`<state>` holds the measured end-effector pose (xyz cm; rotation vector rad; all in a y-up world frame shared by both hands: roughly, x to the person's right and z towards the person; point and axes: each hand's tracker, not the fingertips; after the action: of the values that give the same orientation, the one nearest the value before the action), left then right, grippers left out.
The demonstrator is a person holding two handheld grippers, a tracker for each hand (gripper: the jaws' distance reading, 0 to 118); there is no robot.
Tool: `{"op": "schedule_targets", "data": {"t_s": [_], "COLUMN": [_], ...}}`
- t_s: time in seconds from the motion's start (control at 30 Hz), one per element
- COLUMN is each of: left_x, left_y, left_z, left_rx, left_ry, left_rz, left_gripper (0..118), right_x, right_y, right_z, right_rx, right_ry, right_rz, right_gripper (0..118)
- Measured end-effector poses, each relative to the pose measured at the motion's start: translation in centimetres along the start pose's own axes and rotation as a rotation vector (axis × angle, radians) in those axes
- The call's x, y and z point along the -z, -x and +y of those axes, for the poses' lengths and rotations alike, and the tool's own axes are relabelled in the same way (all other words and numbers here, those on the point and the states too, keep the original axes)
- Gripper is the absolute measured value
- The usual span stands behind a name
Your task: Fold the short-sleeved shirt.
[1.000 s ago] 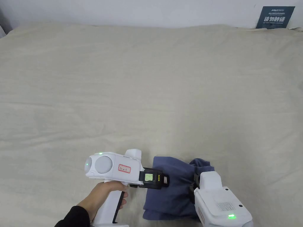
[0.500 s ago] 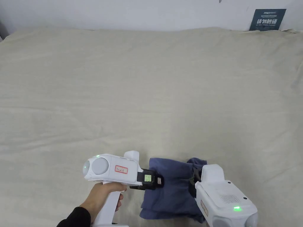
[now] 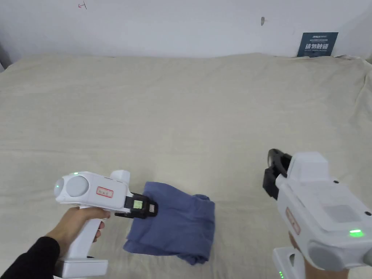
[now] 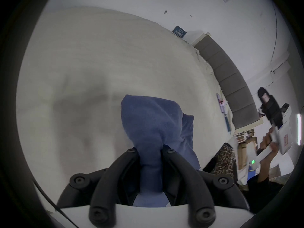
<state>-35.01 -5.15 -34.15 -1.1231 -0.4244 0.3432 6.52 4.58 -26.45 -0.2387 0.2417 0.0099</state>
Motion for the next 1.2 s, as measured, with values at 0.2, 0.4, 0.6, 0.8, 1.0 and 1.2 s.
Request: {"op": "schedule_targets", "data": {"t_s": [0.2, 0.4, 0.6, 0.8, 1.0, 1.2], "left_x": [-6.7, -12.4, -15.6, -15.3, -12.0, -13.0], "left_y": [5.8, 11.9, 17.1, 20.4, 22.4, 21.9], "left_z": [1.8, 2.6, 2.9, 3.0, 1.8, 0.9], "left_rx": [-0.032, -0.097, -0.154, -0.183, -0.242, -0.322], "left_ry": [-0.033, -0.044, -0.029, -0.002, 0.02, -0.113], "left_rz": [0.143, 0.314, 0.45, 0.527, 0.611, 0.764], "left_gripper": [19, 19, 19, 19, 21, 92], "right_x": [-0.5, 0.4, 1.7, 3.3, 3.9, 2.8], "right_y": [-0.3, -0.3, 0.6, 1.7, 2.5, 2.0], "right_z": [3.0, 3.0, 2.4, 1.3, 1.3, 1.9], "right_rx": [-0.044, -0.072, -0.062, -0.018, -0.006, -0.014], "right_ry": [-0.078, -0.082, -0.054, -0.017, 0.007, 0.003], "right_rz": [-0.039, -0.061, -0.074, -0.077, -0.078, -0.083], "right_gripper": [0, 0, 0, 0, 0, 0]}}
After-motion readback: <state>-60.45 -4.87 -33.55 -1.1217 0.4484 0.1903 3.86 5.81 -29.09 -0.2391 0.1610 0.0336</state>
